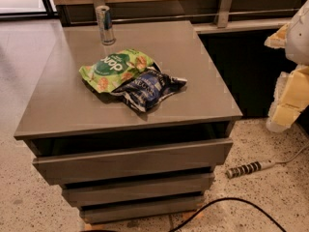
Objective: Pick blue chip bag
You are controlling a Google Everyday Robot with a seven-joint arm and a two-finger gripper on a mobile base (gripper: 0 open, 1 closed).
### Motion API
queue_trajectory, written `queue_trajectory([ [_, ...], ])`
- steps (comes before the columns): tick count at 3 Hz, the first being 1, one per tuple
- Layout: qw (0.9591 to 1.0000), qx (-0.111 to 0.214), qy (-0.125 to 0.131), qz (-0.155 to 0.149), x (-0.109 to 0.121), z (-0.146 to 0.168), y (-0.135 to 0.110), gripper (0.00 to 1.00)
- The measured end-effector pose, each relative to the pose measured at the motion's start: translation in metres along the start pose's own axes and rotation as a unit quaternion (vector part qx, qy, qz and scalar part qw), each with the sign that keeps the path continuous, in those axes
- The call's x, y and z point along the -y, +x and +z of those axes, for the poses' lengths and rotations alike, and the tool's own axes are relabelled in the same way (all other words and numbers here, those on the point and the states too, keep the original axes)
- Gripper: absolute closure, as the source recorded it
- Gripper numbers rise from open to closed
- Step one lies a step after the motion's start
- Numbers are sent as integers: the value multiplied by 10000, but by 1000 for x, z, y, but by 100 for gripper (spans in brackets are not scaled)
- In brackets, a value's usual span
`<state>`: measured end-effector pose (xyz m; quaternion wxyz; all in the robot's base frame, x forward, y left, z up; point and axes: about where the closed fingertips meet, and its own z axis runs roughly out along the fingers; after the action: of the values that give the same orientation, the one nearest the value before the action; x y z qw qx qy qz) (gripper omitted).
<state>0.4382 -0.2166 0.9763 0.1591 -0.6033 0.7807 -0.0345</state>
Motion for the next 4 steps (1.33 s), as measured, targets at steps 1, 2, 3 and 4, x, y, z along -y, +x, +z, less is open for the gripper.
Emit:
queue_trajectory([
  [1, 10000, 0, 1, 0, 0, 0, 0, 0],
  [2, 9996, 224, 22, 152, 3, 8, -6, 0],
  [3, 9952, 882, 32, 410, 16, 30, -28, 0],
  [4, 9804, 1899, -56, 526, 29, 64, -64, 0],
])
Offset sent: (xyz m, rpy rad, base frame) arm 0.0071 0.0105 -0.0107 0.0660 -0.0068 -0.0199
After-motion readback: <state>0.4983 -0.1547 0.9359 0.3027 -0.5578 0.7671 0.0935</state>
